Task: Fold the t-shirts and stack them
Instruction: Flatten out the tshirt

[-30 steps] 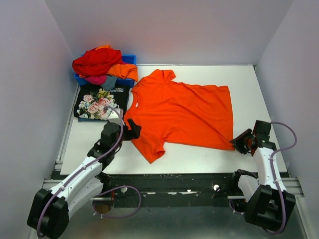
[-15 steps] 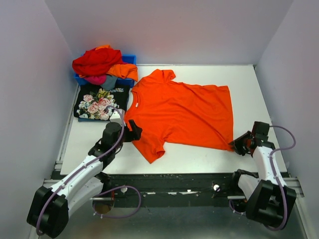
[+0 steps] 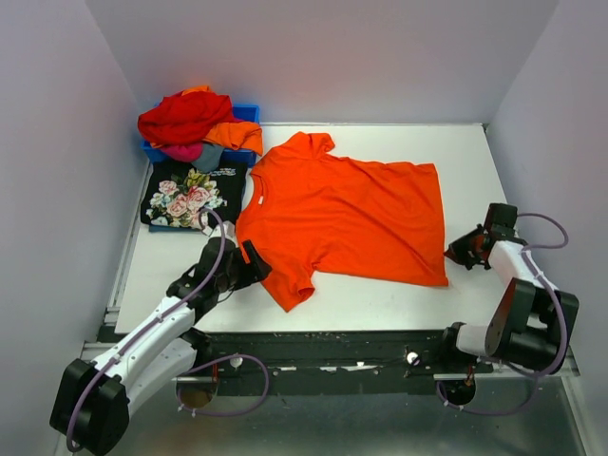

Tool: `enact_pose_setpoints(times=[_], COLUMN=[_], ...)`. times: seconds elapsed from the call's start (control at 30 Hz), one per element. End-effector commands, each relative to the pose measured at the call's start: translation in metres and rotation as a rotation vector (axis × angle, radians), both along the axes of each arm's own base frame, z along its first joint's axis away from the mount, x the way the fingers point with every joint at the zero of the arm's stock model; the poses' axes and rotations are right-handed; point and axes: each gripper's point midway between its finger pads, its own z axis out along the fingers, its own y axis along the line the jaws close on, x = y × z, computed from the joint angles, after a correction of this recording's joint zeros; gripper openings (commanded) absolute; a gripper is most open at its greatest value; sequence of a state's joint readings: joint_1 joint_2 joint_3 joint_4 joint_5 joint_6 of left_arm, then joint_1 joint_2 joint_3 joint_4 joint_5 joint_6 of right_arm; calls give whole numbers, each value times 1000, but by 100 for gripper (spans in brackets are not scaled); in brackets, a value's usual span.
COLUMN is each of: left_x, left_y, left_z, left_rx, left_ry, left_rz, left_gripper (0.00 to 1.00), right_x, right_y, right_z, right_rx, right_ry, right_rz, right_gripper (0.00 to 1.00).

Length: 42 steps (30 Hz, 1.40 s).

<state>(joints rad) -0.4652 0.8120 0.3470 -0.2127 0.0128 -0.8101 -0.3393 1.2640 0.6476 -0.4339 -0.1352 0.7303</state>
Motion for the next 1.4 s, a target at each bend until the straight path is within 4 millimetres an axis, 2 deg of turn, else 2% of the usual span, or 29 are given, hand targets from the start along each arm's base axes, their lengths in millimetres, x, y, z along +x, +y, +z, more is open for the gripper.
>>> enact_pose_setpoints(times=[0.0,0.17,0.37,0.47,0.53,0.7,0.87,1.0,1.2,1.37], left_x=[-18,-18,-20,-20,-18,-8,-2,-17,-47,-62], left_y=[-1,9,8,10,11,11,-2,-7,-3,-28], left_z=[-4,-9,-16,-21,-21,-20,-24,-21,-1,-5], left_rx=[-18,-10,-9,10,25,32,16,-16,-44,-122], left_ry=[102,146,197,221,227,218,244,268,290,327], left_rz=[6,99,120,130,139,166,113,82,98,61], left_gripper=[79,79,77,74,72,67,59,59,60,58], right_x=[18,25,17,26,30,25,34,40,32,21], right_y=[5,11,-10,-15,-17,-51,-47,-44,-37,-28], right_z=[-12,-28,-44,-43,-40,-31,-21,3,28,32], right_rx=[44,72,10,3,6,-146,-127,-142,-154,-164], right_ry=[-2,48,196,199,208,267,200,95,-5,-58], right_rz=[8,21,-105,-129,-142,-241,-212,-166,-129,-69], right_gripper=[1,1,1,1,1,1,1,1,1,1])
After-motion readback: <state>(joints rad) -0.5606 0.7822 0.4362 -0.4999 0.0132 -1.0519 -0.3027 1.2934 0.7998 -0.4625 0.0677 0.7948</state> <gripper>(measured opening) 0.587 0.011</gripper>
